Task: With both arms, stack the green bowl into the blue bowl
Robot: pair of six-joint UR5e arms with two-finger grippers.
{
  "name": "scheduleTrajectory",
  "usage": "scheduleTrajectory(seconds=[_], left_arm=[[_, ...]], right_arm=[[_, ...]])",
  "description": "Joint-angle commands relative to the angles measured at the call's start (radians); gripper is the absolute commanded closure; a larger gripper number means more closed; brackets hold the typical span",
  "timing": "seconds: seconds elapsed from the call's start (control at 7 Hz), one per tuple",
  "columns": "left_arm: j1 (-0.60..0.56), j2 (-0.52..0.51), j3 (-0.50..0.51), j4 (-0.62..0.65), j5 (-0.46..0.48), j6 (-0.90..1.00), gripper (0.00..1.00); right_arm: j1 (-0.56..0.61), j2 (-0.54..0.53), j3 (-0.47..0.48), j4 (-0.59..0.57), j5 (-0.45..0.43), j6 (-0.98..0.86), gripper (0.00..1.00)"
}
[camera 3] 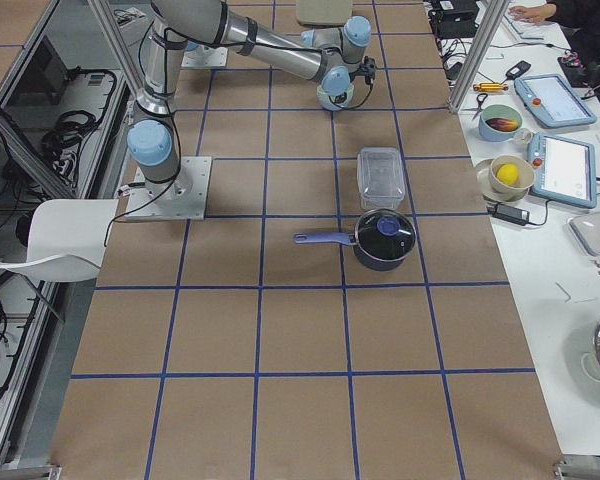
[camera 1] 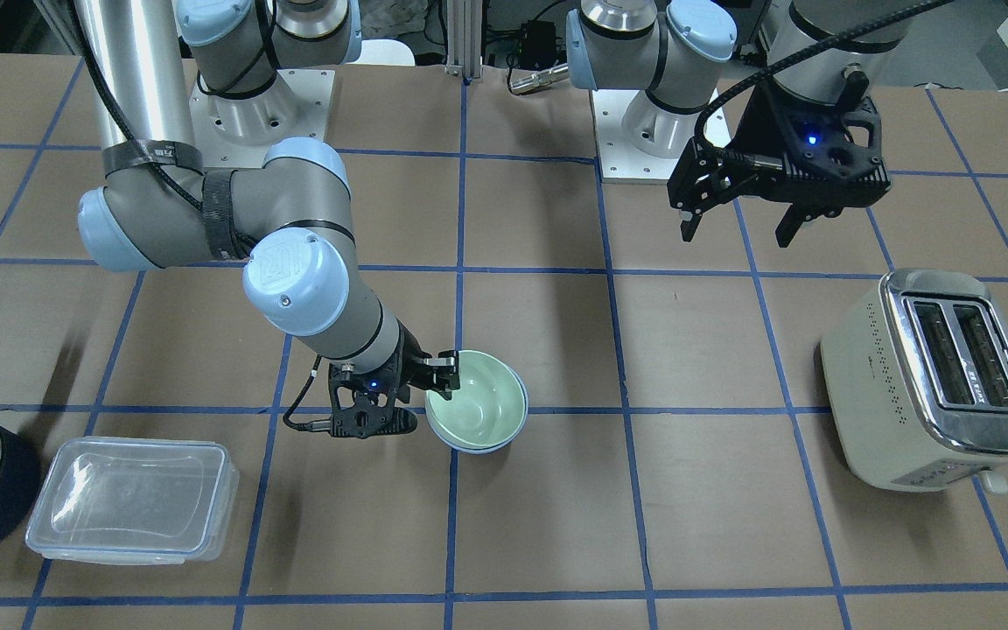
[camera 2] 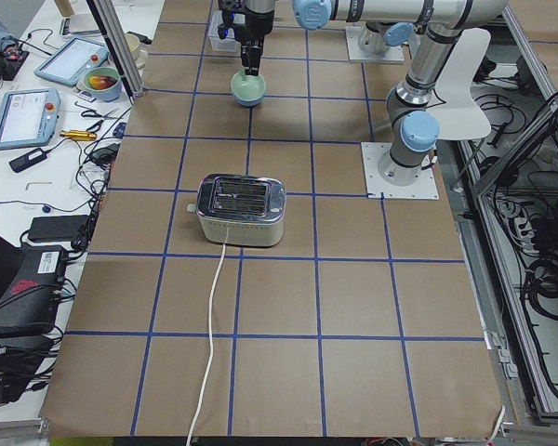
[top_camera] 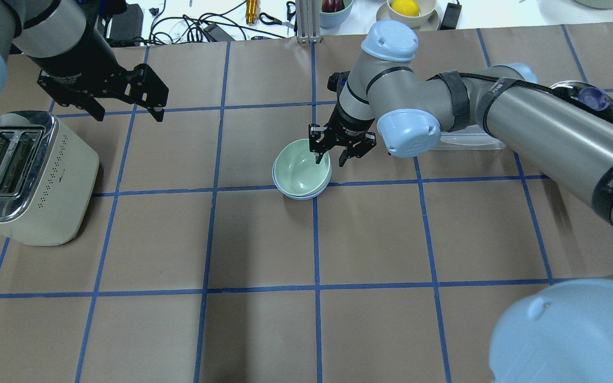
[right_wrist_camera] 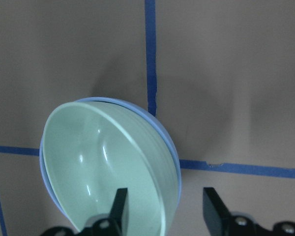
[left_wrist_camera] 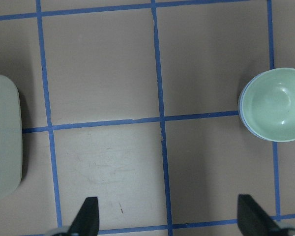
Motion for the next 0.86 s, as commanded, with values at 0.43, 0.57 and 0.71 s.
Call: scheduleTrajectory(seconds=[0.43,0.57,0.71], left_arm=[[-0.001,-0.002,-0.01,0.001,0.043,-0.008,0.0],[-0.001,-0.002,-0.007,0.001,0.045,-0.008,0.0],[0.001,-0.002,-0.003,0.007,0.042,-0.008,0.0]], right_arm=[[-0.27,-0.259,-0.084,0.444,-0.136,-0.177,0.0],[-0.298,-0.322,-0.088,0.503,-0.2,-0.222,0.0],[-0.295,-0.386,-0.085,0.55,-0.286,-0.227,0.0]])
